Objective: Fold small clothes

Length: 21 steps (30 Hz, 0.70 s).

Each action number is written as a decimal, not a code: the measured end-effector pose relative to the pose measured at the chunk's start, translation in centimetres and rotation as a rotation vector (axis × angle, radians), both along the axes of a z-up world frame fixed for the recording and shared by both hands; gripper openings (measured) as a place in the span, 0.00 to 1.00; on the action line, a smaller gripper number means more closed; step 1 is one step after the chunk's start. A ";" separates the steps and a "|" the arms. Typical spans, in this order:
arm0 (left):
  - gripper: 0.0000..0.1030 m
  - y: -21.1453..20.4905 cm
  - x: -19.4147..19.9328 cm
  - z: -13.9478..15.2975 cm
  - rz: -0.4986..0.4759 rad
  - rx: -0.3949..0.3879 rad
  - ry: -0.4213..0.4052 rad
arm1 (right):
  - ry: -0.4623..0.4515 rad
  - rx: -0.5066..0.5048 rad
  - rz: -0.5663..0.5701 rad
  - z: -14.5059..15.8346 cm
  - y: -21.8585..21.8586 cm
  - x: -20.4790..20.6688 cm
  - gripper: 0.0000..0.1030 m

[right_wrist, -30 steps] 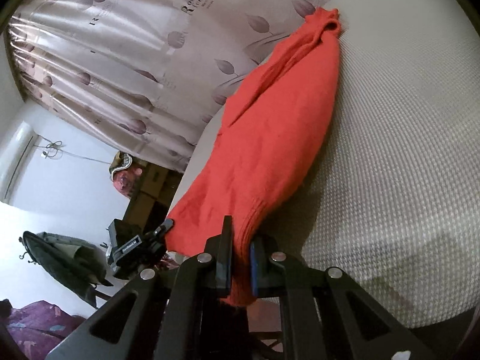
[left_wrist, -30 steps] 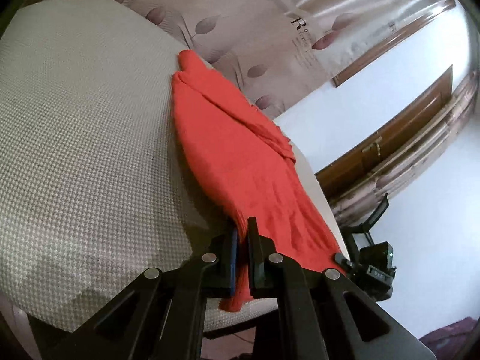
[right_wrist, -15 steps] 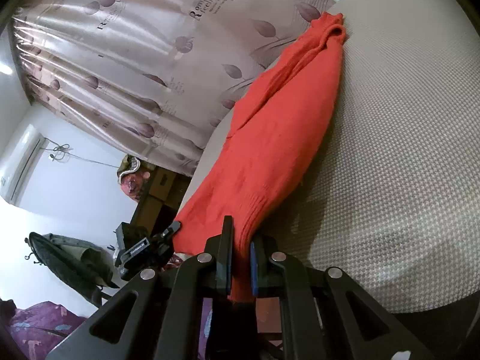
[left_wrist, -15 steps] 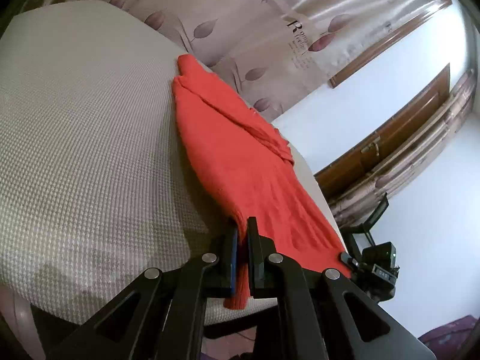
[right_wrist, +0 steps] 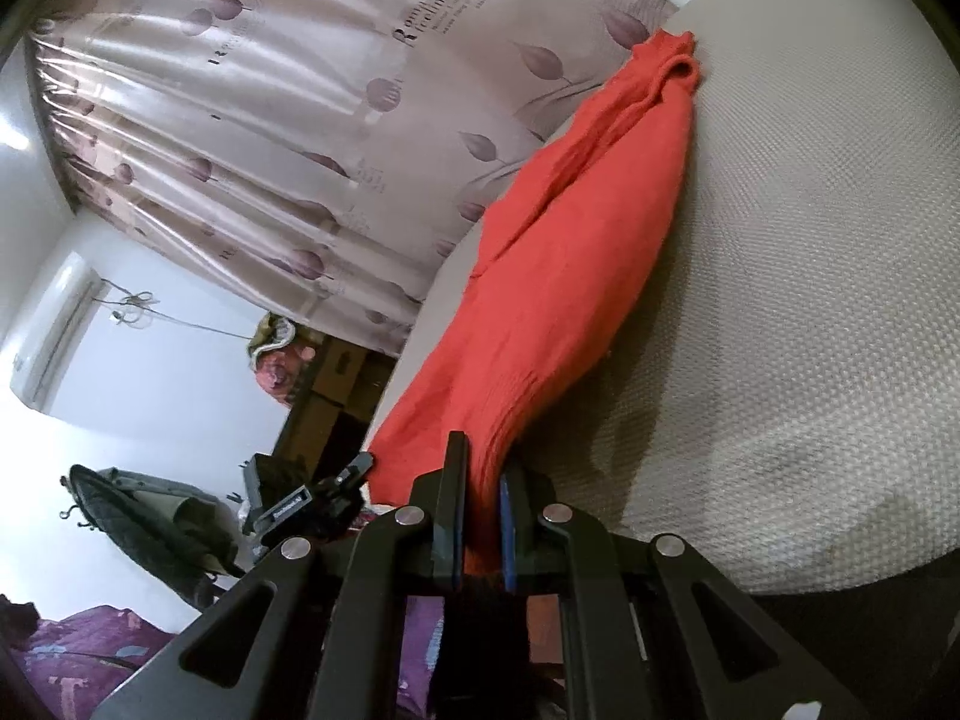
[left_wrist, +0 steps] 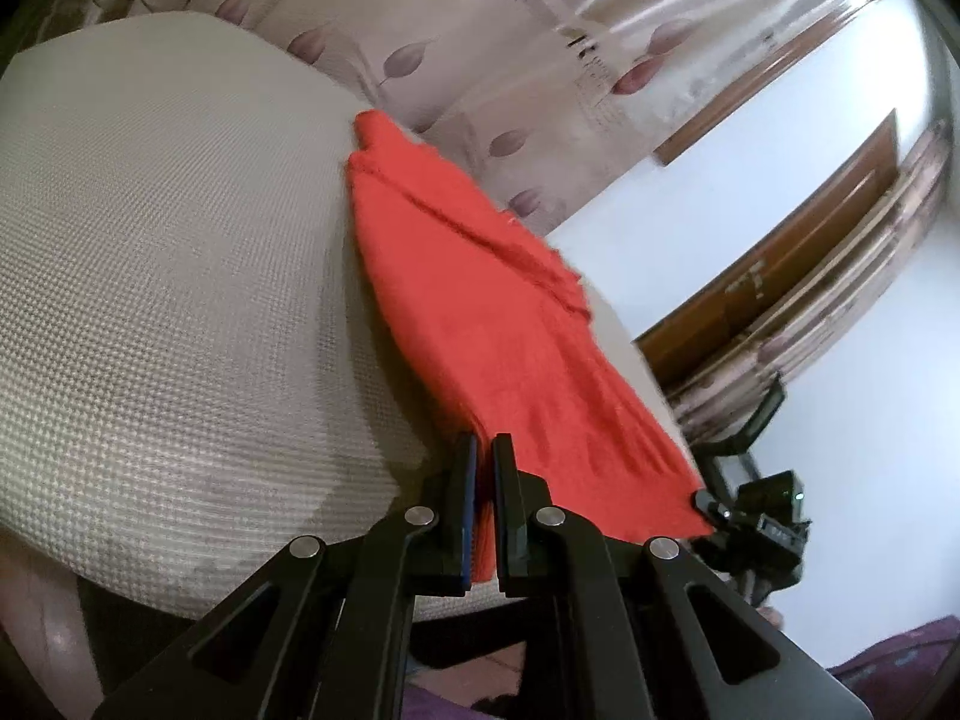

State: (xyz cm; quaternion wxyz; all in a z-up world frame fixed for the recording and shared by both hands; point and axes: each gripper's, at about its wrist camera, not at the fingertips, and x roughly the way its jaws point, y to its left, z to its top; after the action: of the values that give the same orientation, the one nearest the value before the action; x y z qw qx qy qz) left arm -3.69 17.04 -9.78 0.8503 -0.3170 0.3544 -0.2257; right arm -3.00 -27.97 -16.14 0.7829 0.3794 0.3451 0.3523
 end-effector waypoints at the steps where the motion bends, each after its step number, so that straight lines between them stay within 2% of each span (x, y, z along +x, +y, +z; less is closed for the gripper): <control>1: 0.05 0.2 0.1 -0.3 -0.009 -0.010 0.006 | 0.013 -0.016 -0.005 -0.3 -0.1 0.1 0.10; 5: 0.06 0.6 1.2 -1.9 -0.026 0.018 0.086 | 0.041 -0.078 -0.003 -1.2 0.0 0.5 0.13; 9: 0.19 1.5 1.7 -3.0 -0.018 -0.009 0.133 | 0.057 -0.081 0.007 -2.0 0.2 1.1 0.21; 11: 0.24 1.7 2.0 -3.0 -0.026 -0.018 0.131 | 0.057 -0.081 0.007 -2.1 0.2 1.5 0.40; 13: 0.45 1.3 2.7 -2.7 -0.059 -0.013 0.117 | 0.051 -0.085 0.003 -2.1 0.2 1.9 0.48; 14: 0.49 0.8 3.1 -2.4 -0.081 -0.003 0.104 | 0.049 -0.079 -0.001 -2.1 0.1 2.2 0.49; 16: 0.65 0.1 3.6 -1.9 -0.107 0.022 0.090 | 0.057 -0.067 -0.006 -2.2 -0.1 2.9 0.49; 18: 0.66 -1.0 4.2 -1.4 -0.133 0.074 0.068 | 0.057 -0.065 0.007 -2.1 0.3 3.4 0.49; 20: 0.58 -2.1 4.4 -1.2 -0.166 0.122 0.047 | 0.047 -0.081 0.029 -2.0 1.0 3.6 0.48; 21: 0.25 -2.3 4.6 -1.4 -0.170 0.117 0.054 | 0.047 -0.095 0.044 -2.0 1.6 3.7 0.45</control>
State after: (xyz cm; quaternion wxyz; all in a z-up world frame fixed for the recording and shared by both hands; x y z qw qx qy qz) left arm 0.91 14.71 -11.22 0.8352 -0.2416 0.4154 -0.2673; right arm 0.69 -26.40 -18.12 0.7837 0.3425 0.3879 0.3436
